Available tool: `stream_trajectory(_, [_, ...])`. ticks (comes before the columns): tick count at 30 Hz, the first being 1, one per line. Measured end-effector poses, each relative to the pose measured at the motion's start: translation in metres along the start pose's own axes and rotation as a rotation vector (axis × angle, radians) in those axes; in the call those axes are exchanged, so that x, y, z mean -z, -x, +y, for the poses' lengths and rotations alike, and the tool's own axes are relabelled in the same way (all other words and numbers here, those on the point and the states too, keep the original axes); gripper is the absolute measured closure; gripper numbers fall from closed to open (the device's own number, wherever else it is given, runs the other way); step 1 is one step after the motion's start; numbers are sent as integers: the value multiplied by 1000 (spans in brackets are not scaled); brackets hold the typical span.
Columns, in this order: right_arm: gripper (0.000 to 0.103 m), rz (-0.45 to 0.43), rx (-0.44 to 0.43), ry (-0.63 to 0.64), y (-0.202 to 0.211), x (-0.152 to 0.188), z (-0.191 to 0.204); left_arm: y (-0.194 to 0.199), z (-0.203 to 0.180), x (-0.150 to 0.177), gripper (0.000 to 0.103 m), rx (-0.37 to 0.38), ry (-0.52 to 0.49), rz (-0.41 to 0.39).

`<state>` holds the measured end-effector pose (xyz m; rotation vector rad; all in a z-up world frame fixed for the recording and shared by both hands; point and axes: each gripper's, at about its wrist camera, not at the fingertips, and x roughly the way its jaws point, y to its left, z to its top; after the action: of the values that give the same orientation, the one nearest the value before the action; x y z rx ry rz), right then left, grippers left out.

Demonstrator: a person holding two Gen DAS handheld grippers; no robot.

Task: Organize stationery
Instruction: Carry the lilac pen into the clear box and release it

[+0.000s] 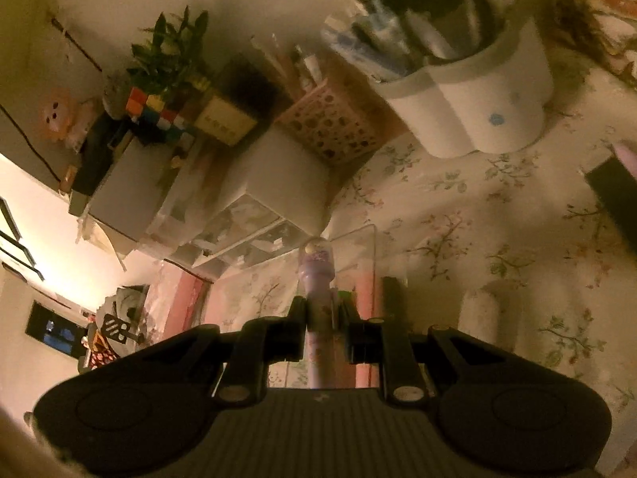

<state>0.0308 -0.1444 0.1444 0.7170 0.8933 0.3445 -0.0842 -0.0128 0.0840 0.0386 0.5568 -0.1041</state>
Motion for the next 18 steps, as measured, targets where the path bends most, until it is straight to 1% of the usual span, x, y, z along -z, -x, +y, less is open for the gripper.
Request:
stream_trajectory(3, [81, 12, 19, 5, -3, 3, 1, 0, 0, 0, 30, 0, 1, 0])
stream_trajectory(7, [81, 12, 26, 41, 4, 6, 2, 0, 0, -1, 30, 2, 1, 0])
stream_trajectory(11, [80, -13, 23, 19, 18, 3, -9, 0, 0, -1, 31, 2, 1, 0])
stream_trajectory(13, [80, -38, 34, 0, 32, -2, -19, 0, 0, -1, 30, 2, 1, 0])
stream_trajectory(18, [79, -146, 86, -28, 75, -14, -45, 0, 0, -1, 31, 3, 2, 0])
